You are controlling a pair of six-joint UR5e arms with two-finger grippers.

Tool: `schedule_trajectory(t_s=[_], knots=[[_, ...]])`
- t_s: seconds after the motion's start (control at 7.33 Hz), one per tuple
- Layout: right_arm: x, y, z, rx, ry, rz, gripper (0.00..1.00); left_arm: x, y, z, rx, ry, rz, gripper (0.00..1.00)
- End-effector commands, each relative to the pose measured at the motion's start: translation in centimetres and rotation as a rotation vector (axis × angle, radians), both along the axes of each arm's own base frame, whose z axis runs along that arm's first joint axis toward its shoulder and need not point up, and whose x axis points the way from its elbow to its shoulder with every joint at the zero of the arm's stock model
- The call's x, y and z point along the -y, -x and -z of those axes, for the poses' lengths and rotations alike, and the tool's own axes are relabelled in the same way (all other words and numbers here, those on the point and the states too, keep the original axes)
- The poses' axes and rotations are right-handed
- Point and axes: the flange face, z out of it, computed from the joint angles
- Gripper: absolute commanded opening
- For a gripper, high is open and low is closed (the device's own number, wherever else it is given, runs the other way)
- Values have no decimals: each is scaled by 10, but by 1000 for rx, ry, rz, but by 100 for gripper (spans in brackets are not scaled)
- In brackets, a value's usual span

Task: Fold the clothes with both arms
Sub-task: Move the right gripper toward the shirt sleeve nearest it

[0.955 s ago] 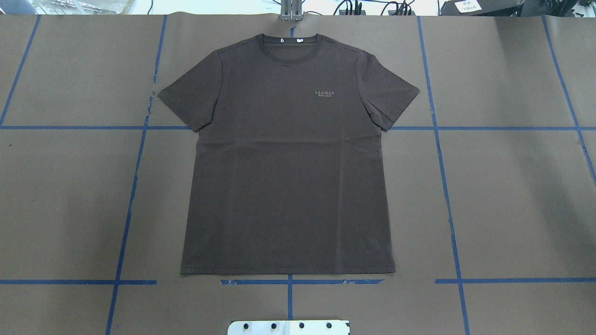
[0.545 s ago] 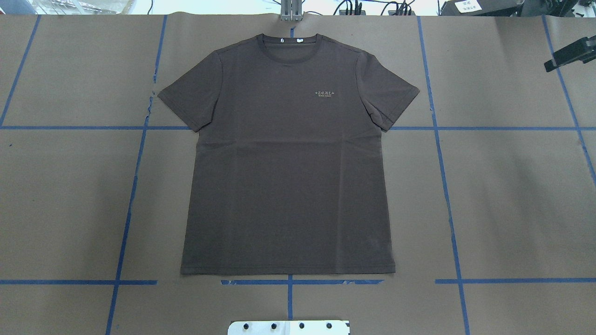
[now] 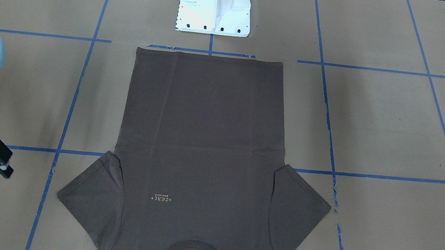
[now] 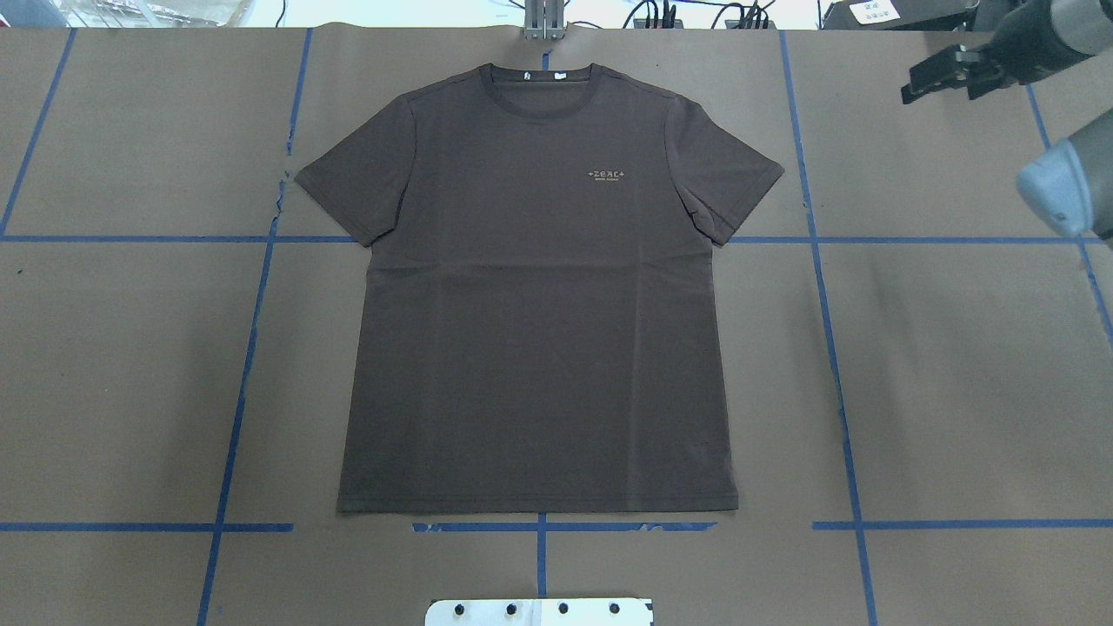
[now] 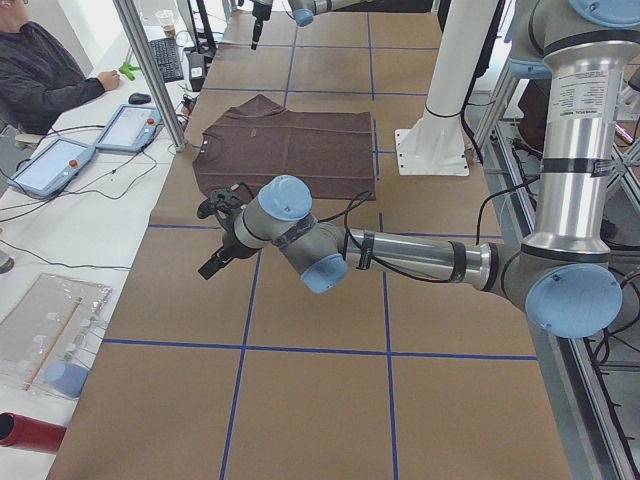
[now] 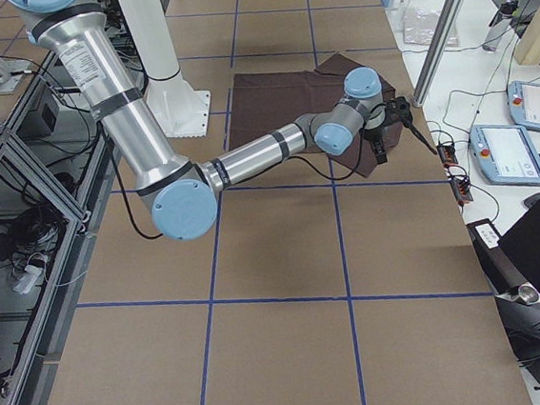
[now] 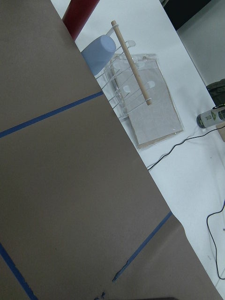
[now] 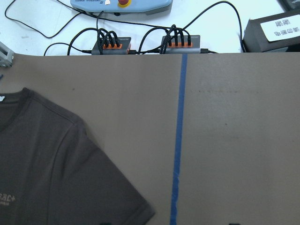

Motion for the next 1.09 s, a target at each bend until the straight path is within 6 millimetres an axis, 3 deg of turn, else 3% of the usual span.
schedule_trajectory(t_s=[0.0,0.41,0.68,0.95], knots=[[9,31,-4,0,11,-5,81,1,-1,2,-4,-4,-5,100],[2,70,-24,-36,42,-6,67,1,-1,2,-4,-5,-6,100],[-6,96,-26,-52,50,-32,66,2,-1,3,-3,-9,-7,100],[-17,137,-56,-33,26,-64,65,2,-1,3,-2,-9,-6,100]])
